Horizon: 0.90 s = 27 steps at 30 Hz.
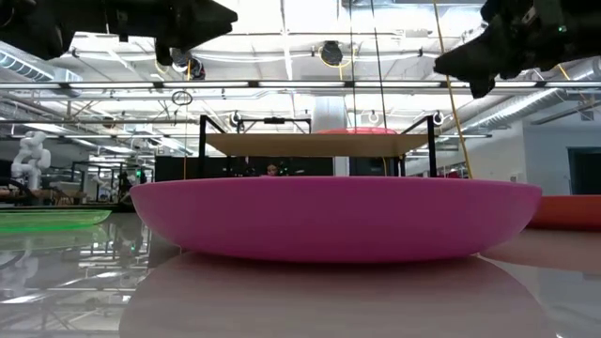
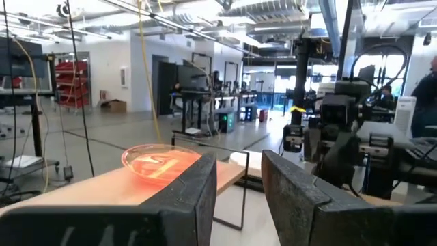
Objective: Place and stack plates onto a shelf
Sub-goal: Stack the light orange plate on top of the light pink plate on the shelf
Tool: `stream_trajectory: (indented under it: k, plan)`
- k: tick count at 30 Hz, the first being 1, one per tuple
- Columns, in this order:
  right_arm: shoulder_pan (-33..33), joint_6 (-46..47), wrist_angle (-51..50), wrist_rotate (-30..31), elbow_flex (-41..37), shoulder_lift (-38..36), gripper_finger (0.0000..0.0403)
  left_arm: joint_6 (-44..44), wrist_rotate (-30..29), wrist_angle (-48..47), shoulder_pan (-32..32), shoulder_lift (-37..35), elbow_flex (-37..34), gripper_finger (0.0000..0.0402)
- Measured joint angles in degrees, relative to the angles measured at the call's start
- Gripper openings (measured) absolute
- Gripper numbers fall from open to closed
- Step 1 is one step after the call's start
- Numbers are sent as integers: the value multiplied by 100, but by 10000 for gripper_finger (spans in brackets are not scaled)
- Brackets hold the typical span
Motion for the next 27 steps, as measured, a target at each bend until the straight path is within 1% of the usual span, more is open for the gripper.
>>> stream_trajectory:
  k: [3,5,7,8,9,12,14,16,19,23,27]
  plan:
    - [-2,-2,148,75,-6,206,82,18,0,-29,13,6,7,122]
    - [-41,-4,706,306,25,383,82,4,1,-21,50,4,16,122]
    - [-157,-175,938,302,327,528,82,-62,0,-23,100,6,17,122]
    - [-232,-364,877,309,579,611,82,-125,0,-25,120,6,17,122]
    - [-313,-555,610,369,847,707,82,-200,1,-23,139,6,17,122]
    - [-692,-921,-473,953,1755,1199,82,-325,12,-21,146,6,17,122]
    - [-1050,-1108,-1075,1033,2368,1638,82,-328,23,8,146,6,22,122]
    - [-1396,-1237,-1525,938,2965,2138,82,-339,33,5,164,6,53,122]
    - [-1913,-1451,-1942,623,3801,2886,82,-359,124,11,162,4,78,122]
    - [-2607,-1769,-2587,245,4841,4099,82,-467,291,10,158,6,78,122]
    - [-3176,-1917,-3679,193,5958,5173,82,-509,299,-25,148,6,78,122]
